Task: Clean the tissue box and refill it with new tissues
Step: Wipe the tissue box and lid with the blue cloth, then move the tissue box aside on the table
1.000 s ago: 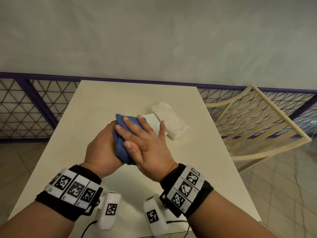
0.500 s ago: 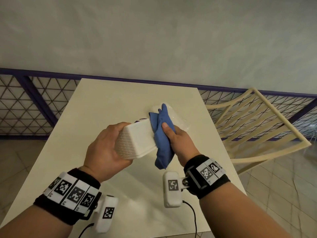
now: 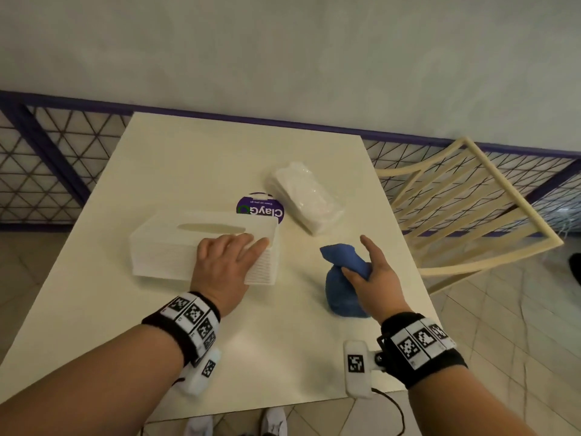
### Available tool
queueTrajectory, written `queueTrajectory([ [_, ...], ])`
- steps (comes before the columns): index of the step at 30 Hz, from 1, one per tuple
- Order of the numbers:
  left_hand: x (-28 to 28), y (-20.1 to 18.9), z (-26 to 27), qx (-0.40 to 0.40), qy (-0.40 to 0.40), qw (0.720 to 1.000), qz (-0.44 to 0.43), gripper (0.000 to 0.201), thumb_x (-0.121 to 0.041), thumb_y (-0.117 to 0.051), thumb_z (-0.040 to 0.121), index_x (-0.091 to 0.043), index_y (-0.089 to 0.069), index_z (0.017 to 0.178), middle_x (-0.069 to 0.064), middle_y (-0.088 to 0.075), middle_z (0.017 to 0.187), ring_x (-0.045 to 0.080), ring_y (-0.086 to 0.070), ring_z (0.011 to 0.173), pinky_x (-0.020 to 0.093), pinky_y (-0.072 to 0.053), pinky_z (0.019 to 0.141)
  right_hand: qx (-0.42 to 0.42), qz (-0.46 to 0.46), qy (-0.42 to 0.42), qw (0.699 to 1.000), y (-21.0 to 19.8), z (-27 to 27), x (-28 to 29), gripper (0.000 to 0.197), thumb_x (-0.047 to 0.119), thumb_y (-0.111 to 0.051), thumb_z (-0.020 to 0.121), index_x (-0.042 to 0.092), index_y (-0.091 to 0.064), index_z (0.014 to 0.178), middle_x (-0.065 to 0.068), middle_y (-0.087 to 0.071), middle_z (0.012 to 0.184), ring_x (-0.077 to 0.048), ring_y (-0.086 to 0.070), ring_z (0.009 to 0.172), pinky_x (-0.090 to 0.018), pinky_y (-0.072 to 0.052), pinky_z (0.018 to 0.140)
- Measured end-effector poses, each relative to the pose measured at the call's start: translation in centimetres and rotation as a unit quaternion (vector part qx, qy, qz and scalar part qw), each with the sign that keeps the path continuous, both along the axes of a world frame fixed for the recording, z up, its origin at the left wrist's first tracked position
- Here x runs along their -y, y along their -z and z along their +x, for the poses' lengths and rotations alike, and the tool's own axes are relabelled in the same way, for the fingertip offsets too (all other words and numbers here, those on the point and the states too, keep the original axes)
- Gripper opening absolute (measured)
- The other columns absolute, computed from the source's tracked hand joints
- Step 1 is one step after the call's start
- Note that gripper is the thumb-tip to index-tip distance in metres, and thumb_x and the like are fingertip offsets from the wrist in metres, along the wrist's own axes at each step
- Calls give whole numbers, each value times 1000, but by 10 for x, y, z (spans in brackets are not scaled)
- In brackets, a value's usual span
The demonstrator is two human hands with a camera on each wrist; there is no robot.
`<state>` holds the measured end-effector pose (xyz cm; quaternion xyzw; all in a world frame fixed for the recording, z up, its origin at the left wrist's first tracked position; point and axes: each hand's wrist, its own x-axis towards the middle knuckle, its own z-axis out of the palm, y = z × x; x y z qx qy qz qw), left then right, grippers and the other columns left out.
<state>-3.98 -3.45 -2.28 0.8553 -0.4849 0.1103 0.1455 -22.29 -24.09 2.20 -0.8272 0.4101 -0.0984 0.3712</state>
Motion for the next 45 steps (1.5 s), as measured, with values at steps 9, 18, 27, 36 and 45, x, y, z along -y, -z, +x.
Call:
queueTrajectory([
  [9,38,24,-22,-23,-7,993,113,92,-14,-73,49,-30,-38,133,1,-59,127,22,-40,109,41,-25,84,-67,101,-52,991,40,-7,3,72,31,-61,91,28,-20,151,-7,-59,131,-23,-59,113,-25,-43,92],
  [18,21,36,-37,-77,-79,978,180,85,-35,-54,86,-35,1,150,3,4,160,25,9,146,57,21,105,-238,-25,-194,951,72,-5,-28,63,18,-56,90,21,-30,147,-2,-15,160,-23,-18,146,-32,-20,116],
  [27,12,33,-27,-97,-104,967,210,76,-53,-32,92,-40,24,143,1,16,159,34,19,143,69,17,102,-324,-17,-196,925,89,13,2,88,25,-59,90,24,2,153,-4,17,160,-29,12,148,-47,-7,121],
  [36,-17,25,-30,-50,22,996,65,53,-41,-49,82,-18,-50,129,8,-53,130,27,-53,112,44,-30,98,-97,-31,-119,988,20,66,-4,64,34,-72,78,24,-46,136,1,-59,127,-13,-56,108,-28,-43,94],
  [45,-54,48,-15,-140,-16,960,242,53,-53,-36,79,-22,-59,115,1,-59,128,21,-56,110,41,-45,85,-223,-187,-396,871,-7,193,-42,138,72,-78,42,49,13,144,-7,-9,160,-30,-5,147,-58,-11,116],
])
